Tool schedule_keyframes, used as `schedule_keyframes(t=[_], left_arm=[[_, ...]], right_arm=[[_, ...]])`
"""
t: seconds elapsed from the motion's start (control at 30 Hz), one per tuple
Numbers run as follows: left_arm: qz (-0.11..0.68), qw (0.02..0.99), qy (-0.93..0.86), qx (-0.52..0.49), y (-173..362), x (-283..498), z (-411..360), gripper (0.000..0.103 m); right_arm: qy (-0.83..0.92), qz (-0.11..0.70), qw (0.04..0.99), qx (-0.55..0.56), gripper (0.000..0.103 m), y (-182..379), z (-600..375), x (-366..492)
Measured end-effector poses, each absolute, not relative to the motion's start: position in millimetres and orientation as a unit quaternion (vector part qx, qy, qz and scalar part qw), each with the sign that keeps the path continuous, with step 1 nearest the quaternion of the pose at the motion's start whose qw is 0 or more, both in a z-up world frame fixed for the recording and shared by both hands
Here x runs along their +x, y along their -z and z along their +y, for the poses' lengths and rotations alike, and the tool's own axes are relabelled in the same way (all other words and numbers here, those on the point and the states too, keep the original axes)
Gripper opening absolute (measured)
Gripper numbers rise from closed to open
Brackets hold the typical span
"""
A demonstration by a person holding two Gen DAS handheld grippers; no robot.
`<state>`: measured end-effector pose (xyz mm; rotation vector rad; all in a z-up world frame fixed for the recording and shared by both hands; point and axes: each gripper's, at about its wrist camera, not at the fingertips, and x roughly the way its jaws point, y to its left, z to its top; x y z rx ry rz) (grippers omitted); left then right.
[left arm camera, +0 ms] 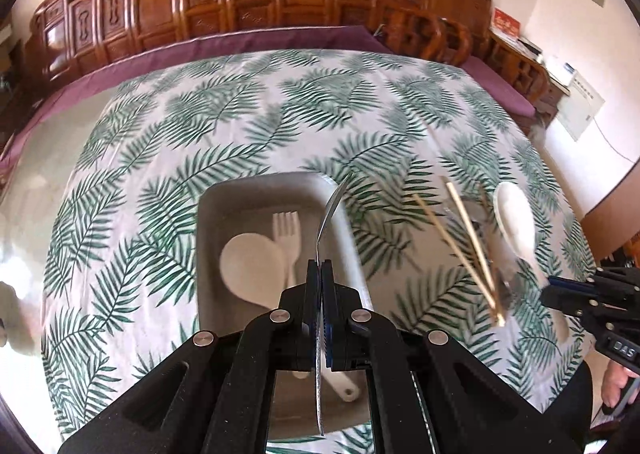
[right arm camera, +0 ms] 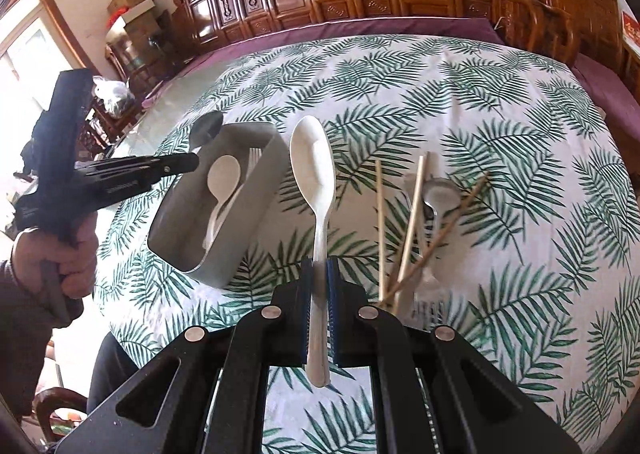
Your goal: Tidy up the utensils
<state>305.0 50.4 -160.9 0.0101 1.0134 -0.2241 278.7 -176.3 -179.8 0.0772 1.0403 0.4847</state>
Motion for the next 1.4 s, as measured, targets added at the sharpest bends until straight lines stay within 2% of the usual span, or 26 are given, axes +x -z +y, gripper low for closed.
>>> schedule_keyframes(t=[0.37,0.7,0.9,1.2,1.4], left_arm=[[0.516,0.853,0.076,-0.007,202.6,315.5,72.0,0.001],[0.535,0.842,0.068,-0.014,216.8,320.2,78.7,0.001],[0.518,0.852,0.068,-0.012,201.6,311.5,85.3,0.003],[0.479,0.875,0.057,-0.024,161.1,285.2,115.3,0.012],[0.462,0.885,0.046,-0.031,143.9,268.1,136.1,0.015]], right_arm=[[-0.246,0.496,0.832,0.031,0.009,182.7,-150.9,282.9],[-0.257,0.498,0.828,0.027,0.009,183.5,-133.3,289.4],[-0.268,0.496,0.826,0.023,0.009,180.4,-116.5,291.8],[-0.293,0.491,0.82,0.02,0.009,179.0,-75.6,298.6],[-0.301,0.496,0.814,0.02,0.009,186.2,-46.1,310.0]])
